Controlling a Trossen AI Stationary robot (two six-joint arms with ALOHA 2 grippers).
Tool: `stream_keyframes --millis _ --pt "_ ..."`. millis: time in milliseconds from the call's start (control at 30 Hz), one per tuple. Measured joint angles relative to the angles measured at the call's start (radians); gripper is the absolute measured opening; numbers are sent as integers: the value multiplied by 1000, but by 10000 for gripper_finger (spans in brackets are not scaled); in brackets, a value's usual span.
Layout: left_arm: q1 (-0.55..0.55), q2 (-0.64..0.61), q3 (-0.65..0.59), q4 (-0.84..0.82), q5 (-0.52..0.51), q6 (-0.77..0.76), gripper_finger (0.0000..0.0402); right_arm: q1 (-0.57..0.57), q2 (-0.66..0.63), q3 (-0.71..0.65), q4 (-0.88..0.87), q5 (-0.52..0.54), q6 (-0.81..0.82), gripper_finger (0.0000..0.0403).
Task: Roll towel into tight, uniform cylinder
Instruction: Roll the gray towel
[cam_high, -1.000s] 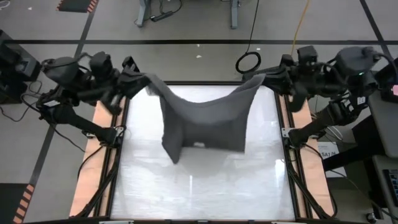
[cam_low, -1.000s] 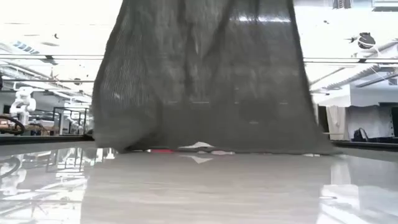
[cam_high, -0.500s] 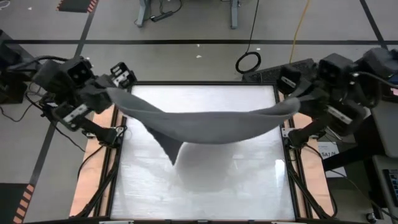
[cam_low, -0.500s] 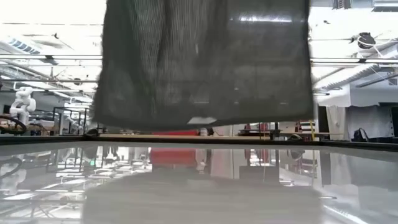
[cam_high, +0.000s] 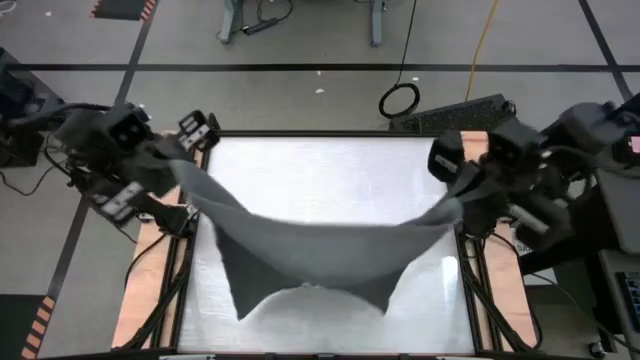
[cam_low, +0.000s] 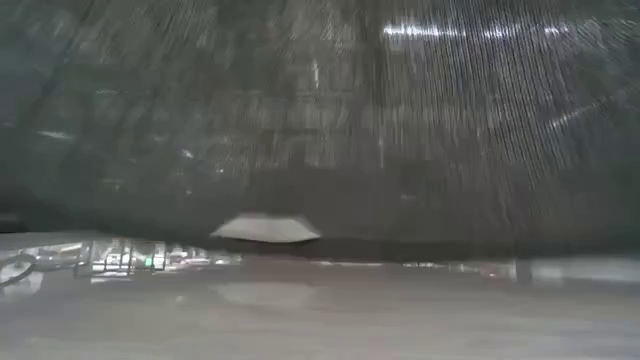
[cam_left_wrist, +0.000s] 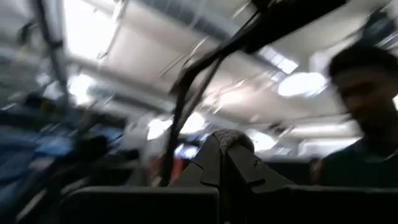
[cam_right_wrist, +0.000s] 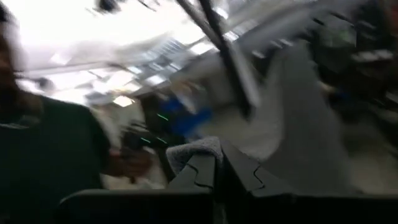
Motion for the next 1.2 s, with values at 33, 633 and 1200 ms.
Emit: stream_keyframes --millis 33,633,1200 --pt "6 -9 0 -74 -34 15 1 -5 -4 0 -52 33 0 0" --pt "224 -31 -5 -949 -701 181 1 -297 11 0 -667 516 -201 0" --pt "370 -55 -5 -399 68 88 1 -490 28 0 -458 -54 -234 0"
